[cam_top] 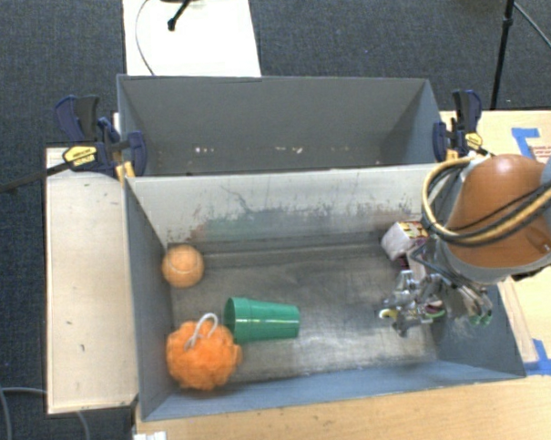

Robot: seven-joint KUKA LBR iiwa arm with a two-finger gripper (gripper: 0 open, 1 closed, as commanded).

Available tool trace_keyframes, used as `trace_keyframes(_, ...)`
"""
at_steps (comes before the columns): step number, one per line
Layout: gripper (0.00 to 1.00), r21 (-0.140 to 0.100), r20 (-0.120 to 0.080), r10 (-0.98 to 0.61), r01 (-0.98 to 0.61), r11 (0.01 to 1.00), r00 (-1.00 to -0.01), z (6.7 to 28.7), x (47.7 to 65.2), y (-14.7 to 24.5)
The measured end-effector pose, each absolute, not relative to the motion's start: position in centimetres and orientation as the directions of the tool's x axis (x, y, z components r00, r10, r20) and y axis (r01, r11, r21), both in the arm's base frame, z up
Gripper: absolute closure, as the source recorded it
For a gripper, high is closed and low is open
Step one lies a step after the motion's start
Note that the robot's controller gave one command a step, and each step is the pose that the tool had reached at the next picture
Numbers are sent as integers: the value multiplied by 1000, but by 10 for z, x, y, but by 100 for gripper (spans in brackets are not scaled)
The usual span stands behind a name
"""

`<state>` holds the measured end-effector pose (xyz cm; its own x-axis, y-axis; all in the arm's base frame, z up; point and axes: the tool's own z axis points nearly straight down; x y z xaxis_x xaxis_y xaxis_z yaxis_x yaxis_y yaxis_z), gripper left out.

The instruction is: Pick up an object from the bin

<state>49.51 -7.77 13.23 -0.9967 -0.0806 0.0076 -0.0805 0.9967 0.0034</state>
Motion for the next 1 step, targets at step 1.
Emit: trace_keyframes(1,100,0,-2,-46,-46,999,-999,227,500,-84)
